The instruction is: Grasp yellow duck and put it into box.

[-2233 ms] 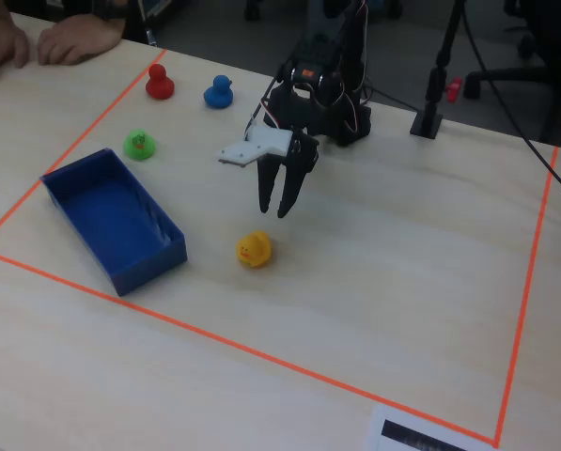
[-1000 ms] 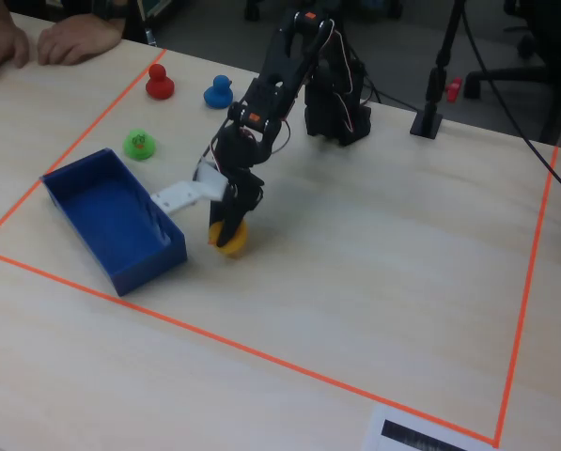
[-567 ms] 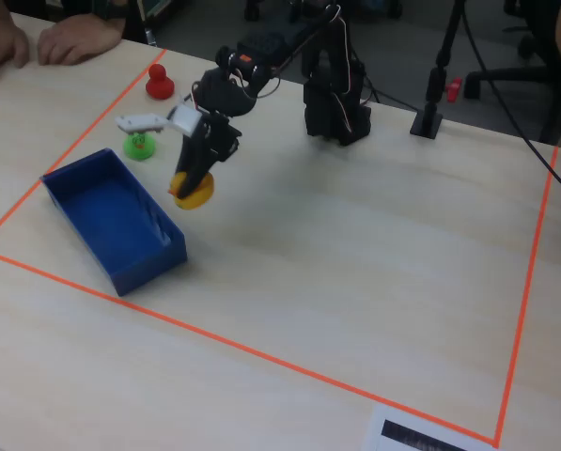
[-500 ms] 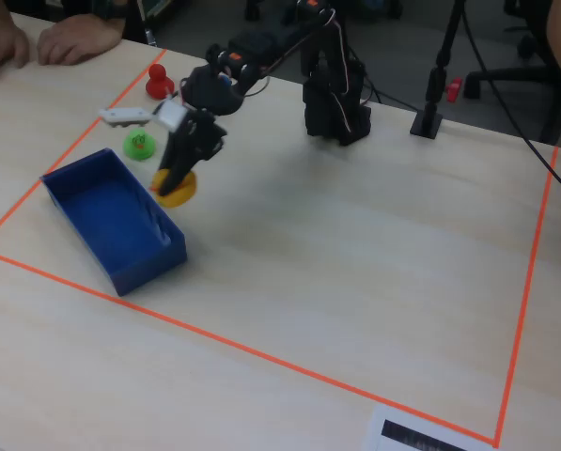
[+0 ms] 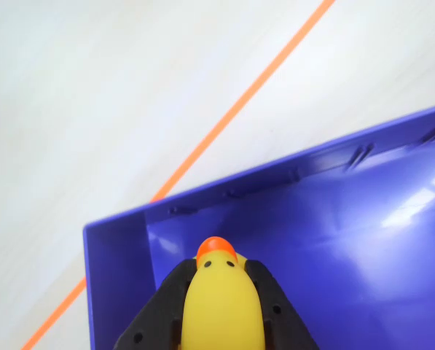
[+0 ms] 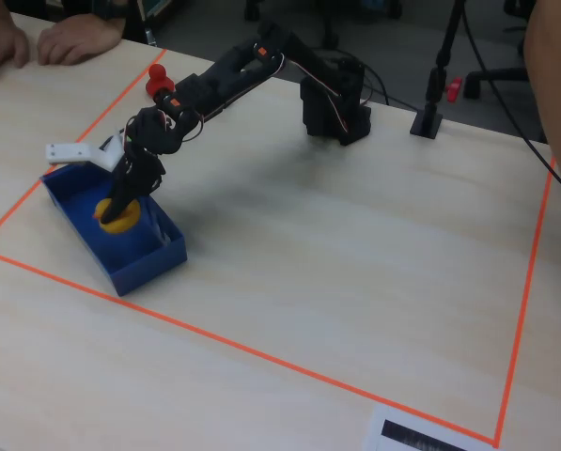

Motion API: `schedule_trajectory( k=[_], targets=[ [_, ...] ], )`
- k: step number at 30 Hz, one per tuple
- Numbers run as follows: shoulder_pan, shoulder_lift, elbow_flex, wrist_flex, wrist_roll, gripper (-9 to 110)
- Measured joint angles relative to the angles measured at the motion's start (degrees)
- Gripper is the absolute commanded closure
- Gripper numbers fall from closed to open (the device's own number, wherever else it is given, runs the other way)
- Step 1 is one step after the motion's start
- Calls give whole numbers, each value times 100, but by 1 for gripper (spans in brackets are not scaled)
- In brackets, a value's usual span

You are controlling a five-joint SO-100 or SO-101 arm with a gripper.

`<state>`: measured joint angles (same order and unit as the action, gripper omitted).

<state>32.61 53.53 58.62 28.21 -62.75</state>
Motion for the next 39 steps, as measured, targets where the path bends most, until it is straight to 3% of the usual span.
schedule_trajectory(
  k=[4,7,13,17,24,32,39],
  targets=[
    [105,0,615,-404,-123,100],
    [167,0,984,-703,-132,78],
    [211,0,1380,-1257,-105,64],
    [220,0,1345,-1257,62,68],
    [220,79,545,-571,870,101],
    [-70,1916,334,1160,1582,101],
    [-1441,5010,2795,2452,1222,101]
  ],
)
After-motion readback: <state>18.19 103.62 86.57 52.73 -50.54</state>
